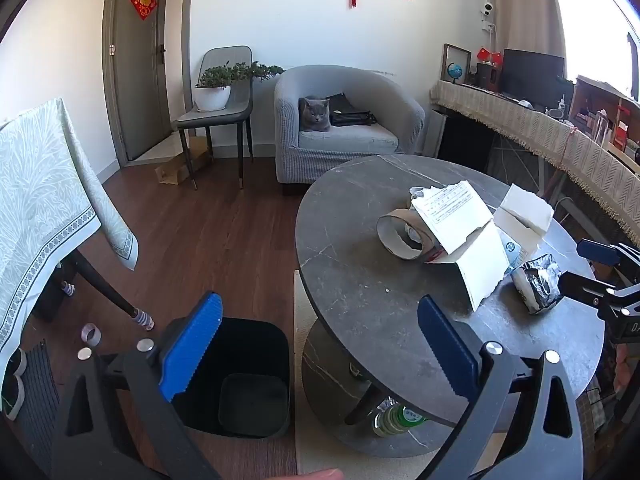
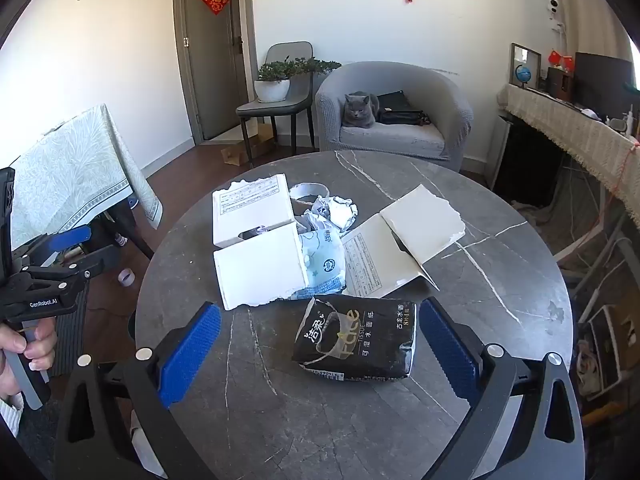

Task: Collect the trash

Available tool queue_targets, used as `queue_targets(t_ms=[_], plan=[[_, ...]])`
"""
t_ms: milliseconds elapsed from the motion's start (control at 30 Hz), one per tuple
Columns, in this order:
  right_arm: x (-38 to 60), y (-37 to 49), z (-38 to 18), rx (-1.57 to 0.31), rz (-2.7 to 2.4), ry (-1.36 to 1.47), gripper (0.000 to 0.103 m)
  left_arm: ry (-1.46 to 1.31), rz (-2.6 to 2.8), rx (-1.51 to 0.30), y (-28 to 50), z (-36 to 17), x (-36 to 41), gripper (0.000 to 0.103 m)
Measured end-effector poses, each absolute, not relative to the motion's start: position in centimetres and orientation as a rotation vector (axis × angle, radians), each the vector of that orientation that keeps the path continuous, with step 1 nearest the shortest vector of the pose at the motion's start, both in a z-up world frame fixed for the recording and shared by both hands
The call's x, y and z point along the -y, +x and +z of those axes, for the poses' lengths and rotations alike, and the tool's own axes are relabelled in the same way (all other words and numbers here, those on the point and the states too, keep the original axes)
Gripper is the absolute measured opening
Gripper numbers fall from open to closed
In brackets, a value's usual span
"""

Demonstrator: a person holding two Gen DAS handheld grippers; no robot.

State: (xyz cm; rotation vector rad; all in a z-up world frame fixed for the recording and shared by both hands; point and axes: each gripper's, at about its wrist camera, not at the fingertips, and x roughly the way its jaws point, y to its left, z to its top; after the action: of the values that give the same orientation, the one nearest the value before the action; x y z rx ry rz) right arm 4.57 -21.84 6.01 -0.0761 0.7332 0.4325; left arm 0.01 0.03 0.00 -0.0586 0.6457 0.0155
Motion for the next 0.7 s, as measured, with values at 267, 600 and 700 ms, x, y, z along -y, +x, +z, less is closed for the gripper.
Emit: queue_targets(t_ms=[267,600,700], plan=[[21.85,4.56,6.00,-0.730,0.433,-0.076,0.100,-0.058,0.018,-0.645,0.02,0.02,-0.16,0.100],[21.83,4.55,5.99,-0.730,0.431,-0.077,0.100,-0.053,0.018,-0.647,0.01,0.00,-0.01,0.100],[21.84,4.54,5.99,-0.730,0.431,-0.077,0.100,-0.052,0.019,-0.648,0.02,-0.01,0.01,0.100]])
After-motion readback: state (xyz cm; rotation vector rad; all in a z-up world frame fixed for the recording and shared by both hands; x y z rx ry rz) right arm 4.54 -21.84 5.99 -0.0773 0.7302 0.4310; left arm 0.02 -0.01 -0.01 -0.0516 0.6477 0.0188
